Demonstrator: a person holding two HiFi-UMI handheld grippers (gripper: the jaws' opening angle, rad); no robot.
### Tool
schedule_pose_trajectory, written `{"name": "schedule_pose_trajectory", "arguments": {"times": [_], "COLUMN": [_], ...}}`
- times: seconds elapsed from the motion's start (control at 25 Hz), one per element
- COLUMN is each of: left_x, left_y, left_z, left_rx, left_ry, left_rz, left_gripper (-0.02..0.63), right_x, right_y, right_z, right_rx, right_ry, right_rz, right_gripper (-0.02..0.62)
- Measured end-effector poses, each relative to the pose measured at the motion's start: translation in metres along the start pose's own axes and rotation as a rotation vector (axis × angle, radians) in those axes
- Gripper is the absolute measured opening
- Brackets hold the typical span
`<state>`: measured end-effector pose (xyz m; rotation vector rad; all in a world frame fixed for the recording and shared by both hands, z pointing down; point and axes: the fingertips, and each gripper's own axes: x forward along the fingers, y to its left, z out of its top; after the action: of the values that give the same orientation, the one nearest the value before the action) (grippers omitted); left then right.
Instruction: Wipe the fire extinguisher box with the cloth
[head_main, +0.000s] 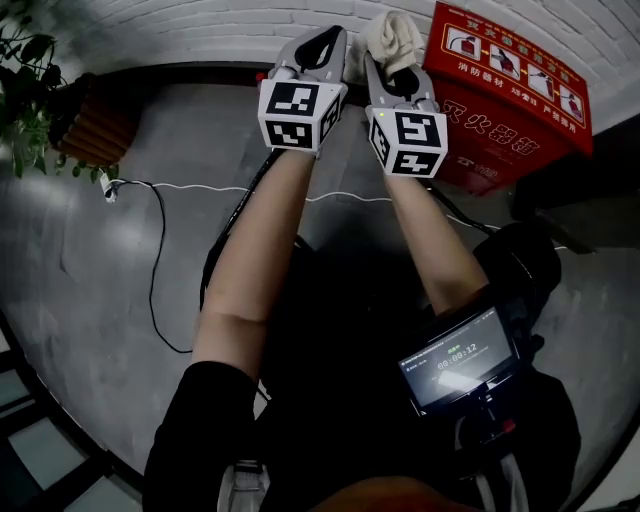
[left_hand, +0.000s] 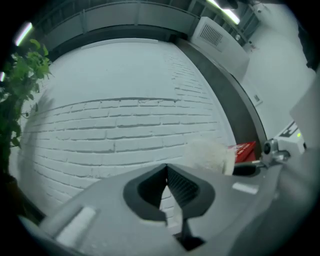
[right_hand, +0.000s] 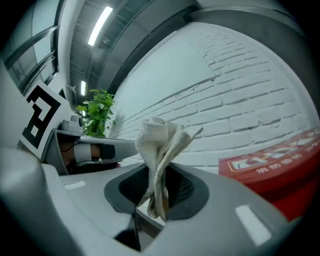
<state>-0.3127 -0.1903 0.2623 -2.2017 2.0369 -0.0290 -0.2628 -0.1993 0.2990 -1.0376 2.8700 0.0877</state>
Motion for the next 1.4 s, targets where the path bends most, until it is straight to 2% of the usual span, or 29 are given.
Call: {"name": "schedule_pose_trajectory", "arguments": {"times": [0.12, 0.24, 0.4, 0.76, 1.04, 1.24, 1.4], "left_x": [0.012, 0.022, 0.030, 0.058, 0.080, 0.092, 0.100], "left_y": [0.006, 0.009, 0.011, 0.004, 0.002, -0.007, -0.009], "left_z": [-0.007, -0.016, -0.027, -0.048, -0.067, -0.081, -0.097], "left_rx": [-0.007, -0.008, -0.018, -0.044, -0.058, -0.055, -0.059], "left_ry": [0.001, 0.010, 0.023, 0.039, 0.060, 0.081, 0.105], "left_rz": [-0.017, -0.033, -0.068, -0.162, -0.240, -0.352, -0.403], "left_gripper": [0.003, 0.003, 0.003, 0.003, 0.003, 0.003, 0.003], "right_x": [0.015, 0.027, 0.036, 0.045, 0.047, 0.044, 0.041], "right_y": [0.003, 0.000, -0.017, -0.051, -0.078, -0.090, -0.101], "right_z": [-0.019, -0.041, -0.064, -0.083, -0.095, -0.106, -0.118], "right_rx": [0.079, 0.203, 0.373, 0.521, 0.681, 0.870, 0.942], "right_ry": [0.016, 0.044, 0.067, 0.037, -0.026, -0.110, -0.153], "right_rz": [0.002, -0.003, -0.072, -0.227, -0.347, -0.424, -0.488], "right_gripper": [0.089, 0.089, 0.089, 0.086, 0.083, 0.078, 0.077]}}
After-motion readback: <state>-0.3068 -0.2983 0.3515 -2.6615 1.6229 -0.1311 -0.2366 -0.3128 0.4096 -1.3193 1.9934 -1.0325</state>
